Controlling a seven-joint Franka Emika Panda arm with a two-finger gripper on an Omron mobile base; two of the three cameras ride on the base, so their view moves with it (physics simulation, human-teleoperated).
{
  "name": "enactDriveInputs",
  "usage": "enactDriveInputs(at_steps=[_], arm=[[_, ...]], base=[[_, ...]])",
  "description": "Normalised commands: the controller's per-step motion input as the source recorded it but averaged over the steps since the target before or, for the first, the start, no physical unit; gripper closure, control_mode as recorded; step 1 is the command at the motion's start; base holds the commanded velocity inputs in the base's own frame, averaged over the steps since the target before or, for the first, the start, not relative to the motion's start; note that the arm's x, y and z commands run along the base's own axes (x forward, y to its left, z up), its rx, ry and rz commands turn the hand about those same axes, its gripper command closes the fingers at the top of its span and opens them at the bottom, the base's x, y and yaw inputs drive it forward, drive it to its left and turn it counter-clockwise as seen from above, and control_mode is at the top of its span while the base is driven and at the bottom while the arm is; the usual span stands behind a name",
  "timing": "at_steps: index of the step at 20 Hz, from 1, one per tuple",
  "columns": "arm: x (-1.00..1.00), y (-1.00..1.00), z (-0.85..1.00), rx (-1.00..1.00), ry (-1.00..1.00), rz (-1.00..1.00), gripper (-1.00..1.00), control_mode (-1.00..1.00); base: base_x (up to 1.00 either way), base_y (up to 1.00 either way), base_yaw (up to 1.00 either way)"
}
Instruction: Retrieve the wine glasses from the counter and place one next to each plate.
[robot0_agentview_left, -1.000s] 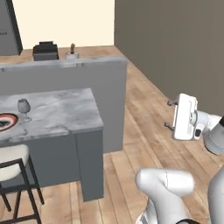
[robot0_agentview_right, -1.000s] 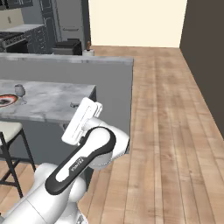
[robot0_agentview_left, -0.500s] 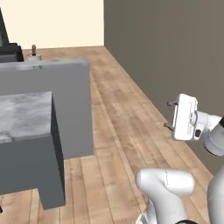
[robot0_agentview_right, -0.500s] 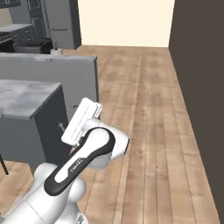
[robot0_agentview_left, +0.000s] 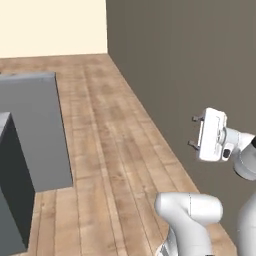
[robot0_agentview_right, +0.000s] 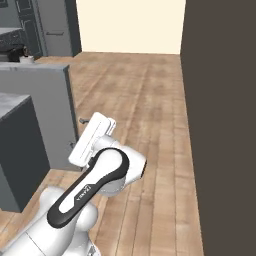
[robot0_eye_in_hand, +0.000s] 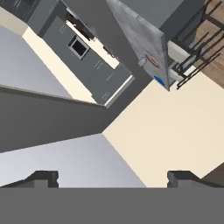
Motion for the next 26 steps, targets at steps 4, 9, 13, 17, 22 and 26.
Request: enactDriveInputs(at_steps=[4,9,13,17,22,26], arm=[[0.0,0.0,0.0,0.0,0.0,0.0,-1.0,1.0],[0.0,0.0,0.0,0.0,0.0,0.0,-1.0,1.0],[0.0,0.0,0.0,0.0,0.0,0.0,-1.0,1.0],[0.0,0.0,0.0,0.0,0.0,0.0,-1.0,1.0],[0.0,0.0,0.0,0.0,0.0,0.0,-1.0,1.0],[0.0,0.0,0.0,0.0,0.0,0.0,-1.0,1.0]], base=[[1.0,-0.01,0.01],[1.0,0.4,0.02],[1.0,0.16,0.01],[1.0,-0.62,0.18],[1.0,-0.45,0.16],[1.0,-0.46,0.16]])
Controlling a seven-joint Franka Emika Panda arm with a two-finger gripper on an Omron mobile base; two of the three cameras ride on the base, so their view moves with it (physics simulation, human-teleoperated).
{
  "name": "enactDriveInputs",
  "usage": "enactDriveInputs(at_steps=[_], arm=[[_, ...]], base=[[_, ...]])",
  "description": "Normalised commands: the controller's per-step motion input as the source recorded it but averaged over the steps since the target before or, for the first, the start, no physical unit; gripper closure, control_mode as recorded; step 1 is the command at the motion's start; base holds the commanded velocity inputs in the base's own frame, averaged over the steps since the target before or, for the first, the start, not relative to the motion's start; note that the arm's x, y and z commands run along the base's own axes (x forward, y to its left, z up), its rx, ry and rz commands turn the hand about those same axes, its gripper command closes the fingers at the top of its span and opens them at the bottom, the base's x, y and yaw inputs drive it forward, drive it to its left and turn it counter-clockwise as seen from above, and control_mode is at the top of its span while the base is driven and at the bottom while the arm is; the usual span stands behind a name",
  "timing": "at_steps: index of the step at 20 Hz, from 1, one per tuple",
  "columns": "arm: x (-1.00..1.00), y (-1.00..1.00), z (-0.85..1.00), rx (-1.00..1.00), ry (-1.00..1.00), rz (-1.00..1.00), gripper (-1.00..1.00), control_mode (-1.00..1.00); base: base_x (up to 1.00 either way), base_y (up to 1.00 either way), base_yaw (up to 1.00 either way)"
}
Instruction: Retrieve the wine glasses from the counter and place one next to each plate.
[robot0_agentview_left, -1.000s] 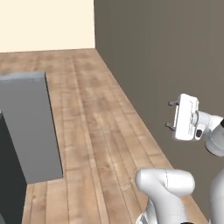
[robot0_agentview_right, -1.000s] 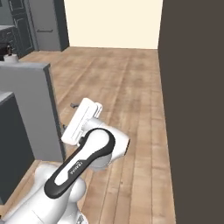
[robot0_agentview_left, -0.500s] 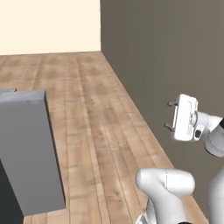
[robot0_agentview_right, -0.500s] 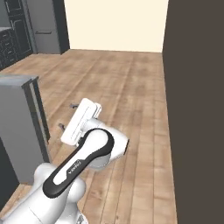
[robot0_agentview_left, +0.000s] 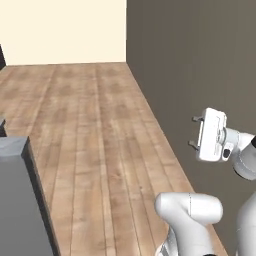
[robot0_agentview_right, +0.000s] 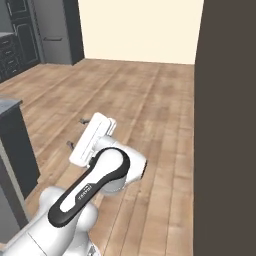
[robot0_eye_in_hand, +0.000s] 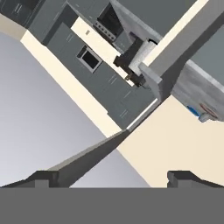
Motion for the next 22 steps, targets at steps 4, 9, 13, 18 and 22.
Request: enactDriveInputs(at_steps=[4,9,13,18,22], arm=[[0.0,0.0,0.0,0.0,0.0,0.0,-1.0,1.0],[0.0,0.0,0.0,0.0,0.0,0.0,-1.0,1.0],[0.0,0.0,0.0,0.0,0.0,0.0,-1.0,1.0],[0.0,0.0,0.0,0.0,0.0,0.0,-1.0,1.0],[0.0,0.0,0.0,0.0,0.0,0.0,-1.0,1.0]], base=[[1.0,-0.37,0.16],[1.0,-0.28,0.11],[1.0,-0.33,0.13],[1.0,-0.35,0.16],[1.0,-0.55,0.25]])
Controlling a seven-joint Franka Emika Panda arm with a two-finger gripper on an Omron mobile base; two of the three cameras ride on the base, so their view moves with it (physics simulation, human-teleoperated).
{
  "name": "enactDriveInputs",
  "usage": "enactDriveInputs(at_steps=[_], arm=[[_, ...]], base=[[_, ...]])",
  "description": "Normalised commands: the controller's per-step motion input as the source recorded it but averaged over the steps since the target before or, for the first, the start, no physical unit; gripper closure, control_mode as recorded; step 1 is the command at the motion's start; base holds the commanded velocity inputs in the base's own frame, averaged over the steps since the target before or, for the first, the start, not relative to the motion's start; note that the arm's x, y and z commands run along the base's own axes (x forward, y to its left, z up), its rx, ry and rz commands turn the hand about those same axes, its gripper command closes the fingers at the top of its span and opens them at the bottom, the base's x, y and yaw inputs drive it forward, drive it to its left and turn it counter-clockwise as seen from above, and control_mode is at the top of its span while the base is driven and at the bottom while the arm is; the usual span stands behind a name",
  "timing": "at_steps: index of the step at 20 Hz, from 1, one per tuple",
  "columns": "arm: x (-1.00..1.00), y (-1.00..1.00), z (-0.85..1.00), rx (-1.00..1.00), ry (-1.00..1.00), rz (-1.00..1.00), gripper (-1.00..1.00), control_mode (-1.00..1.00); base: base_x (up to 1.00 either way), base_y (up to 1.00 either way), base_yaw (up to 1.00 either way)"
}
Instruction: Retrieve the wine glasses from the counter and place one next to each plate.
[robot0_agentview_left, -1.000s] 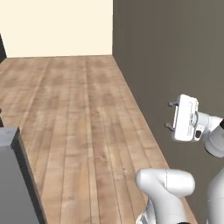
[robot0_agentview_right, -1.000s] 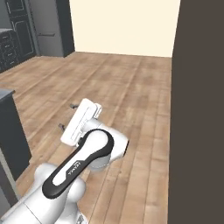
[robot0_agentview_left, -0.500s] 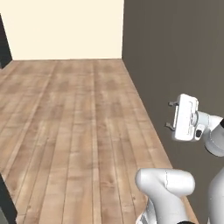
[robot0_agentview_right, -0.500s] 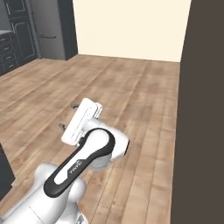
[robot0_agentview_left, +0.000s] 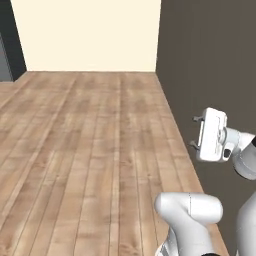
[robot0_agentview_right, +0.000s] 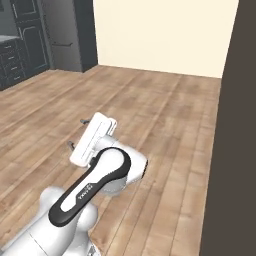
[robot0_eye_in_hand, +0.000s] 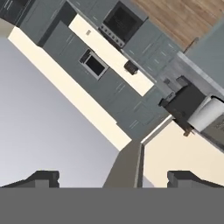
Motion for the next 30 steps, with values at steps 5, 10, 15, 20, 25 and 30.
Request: enactDriveInputs(at_steps=[5,10,15,20,25,30], arm=[[0.0,0.0,0.0,0.0,0.0,0.0,-1.0,1.0],[0.0,0.0,0.0,0.0,0.0,0.0,-1.0,1.0],[0.0,0.0,0.0,0.0,0.0,0.0,-1.0,1.0],[0.0,0.0,0.0,0.0,0.0,0.0,-1.0,1.0],[0.0,0.0,0.0,0.0,0.0,0.0,-1.0,1.0],[0.0,0.0,0.0,0.0,0.0,0.0,-1.0,1.0]], base=[[1.0,-0.37,0.22],[1.0,-0.41,0.25],[1.0,-0.44,0.55],[1.0,-0.29,0.73],[1.0,-0.29,0.69],[1.0,-0.48,0.61]])
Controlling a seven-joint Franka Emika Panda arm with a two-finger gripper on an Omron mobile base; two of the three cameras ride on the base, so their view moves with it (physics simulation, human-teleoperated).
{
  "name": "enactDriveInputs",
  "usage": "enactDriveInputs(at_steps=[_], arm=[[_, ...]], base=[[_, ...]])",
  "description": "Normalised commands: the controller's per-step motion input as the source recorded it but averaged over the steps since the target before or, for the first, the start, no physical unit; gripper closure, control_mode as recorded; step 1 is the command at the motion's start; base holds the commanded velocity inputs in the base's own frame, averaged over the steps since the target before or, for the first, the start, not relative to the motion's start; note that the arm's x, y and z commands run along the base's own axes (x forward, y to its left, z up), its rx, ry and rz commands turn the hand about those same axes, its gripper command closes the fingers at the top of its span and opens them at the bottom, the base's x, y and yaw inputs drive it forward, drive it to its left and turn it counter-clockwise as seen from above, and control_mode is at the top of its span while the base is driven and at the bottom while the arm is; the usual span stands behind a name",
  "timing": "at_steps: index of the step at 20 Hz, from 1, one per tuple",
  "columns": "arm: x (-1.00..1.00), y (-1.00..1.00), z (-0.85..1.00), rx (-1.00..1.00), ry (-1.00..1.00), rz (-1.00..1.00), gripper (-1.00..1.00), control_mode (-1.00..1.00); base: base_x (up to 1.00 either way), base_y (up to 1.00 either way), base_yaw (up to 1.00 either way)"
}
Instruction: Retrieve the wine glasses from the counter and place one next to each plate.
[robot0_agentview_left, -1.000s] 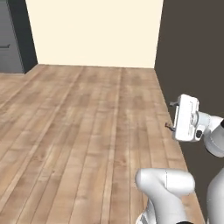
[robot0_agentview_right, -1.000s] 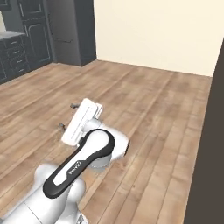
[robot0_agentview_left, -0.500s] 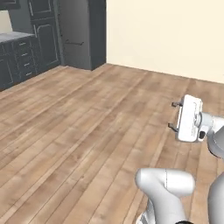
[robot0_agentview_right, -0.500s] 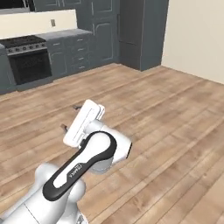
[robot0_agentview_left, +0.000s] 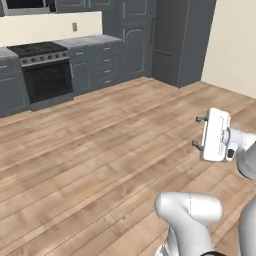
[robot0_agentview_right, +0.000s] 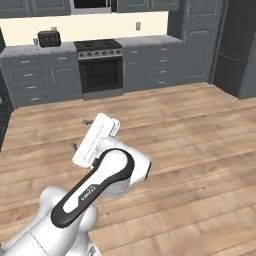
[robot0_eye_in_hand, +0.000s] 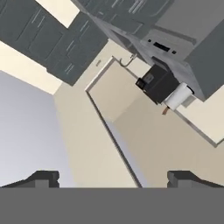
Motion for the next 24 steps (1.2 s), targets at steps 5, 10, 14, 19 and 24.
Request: enactDriveInputs(at_steps=[5,10,14,19,24], arm=[[0.0,0.0,0.0,0.0,0.0,0.0,-1.0,1.0],[0.0,0.0,0.0,0.0,0.0,0.0,-1.0,1.0],[0.0,0.0,0.0,0.0,0.0,0.0,-1.0,1.0],[0.0,0.0,0.0,0.0,0.0,0.0,-1.0,1.0],[0.0,0.0,0.0,0.0,0.0,0.0,-1.0,1.0]], base=[[1.0,-1.0,0.34],[1.0,-0.94,0.36],[1.0,-0.6,0.34],[1.0,-0.13,0.17],[1.0,0.16,0.0]])
